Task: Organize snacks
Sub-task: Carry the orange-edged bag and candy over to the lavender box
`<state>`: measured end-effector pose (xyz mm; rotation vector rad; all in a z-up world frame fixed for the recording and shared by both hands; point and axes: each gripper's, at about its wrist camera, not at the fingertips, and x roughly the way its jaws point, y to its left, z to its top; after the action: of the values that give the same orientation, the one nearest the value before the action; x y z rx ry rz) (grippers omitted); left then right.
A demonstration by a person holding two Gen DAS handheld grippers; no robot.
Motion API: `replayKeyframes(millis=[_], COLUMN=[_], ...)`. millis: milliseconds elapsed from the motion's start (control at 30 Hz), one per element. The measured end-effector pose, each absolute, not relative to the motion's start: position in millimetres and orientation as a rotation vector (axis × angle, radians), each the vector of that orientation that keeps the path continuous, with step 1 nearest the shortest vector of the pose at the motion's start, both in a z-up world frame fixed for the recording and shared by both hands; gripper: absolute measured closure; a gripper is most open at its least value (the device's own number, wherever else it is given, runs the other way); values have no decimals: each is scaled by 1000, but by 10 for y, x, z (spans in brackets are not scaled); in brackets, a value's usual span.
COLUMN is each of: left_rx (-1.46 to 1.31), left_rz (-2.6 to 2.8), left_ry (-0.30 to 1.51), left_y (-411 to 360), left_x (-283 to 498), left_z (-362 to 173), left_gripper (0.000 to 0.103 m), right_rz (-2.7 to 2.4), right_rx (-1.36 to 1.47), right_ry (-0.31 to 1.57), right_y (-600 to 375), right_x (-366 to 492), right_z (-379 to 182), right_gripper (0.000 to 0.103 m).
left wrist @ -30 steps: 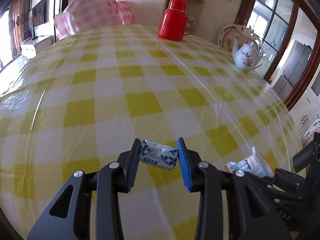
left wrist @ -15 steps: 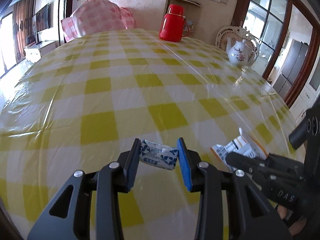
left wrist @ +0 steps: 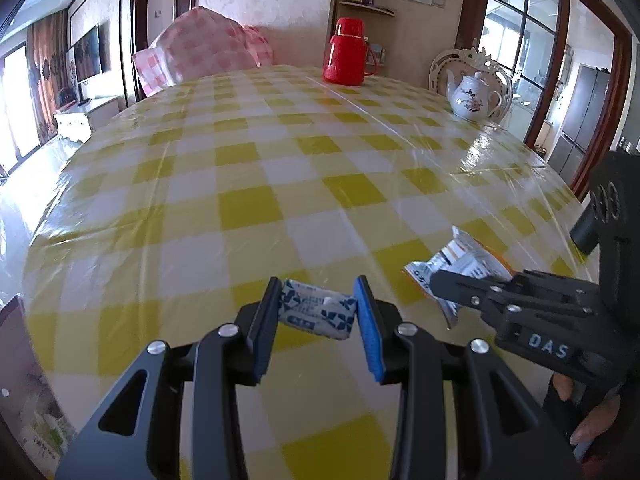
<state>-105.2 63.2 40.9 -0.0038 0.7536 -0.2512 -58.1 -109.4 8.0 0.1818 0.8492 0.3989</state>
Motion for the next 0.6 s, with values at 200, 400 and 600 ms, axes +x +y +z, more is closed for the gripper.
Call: replayKeyframes(millis=[200,400,600], left_rx=[-8,-28,-105], left_rz=[-213,-135,-49], left_ry=[747,711,715], left_y=[884,1371,2245], left_x=[-1306,-1659,-1928], left_z=[418,578,754], left_gripper=[66,66,66], right_rz=[455,583,757], right_rx=[155,90,-47], right_ry=[856,859,823], right_y=[-814,-248,547], right_x=[-689,-830,-1183], right_z=[95,218,433], right_gripper=[75,75,75])
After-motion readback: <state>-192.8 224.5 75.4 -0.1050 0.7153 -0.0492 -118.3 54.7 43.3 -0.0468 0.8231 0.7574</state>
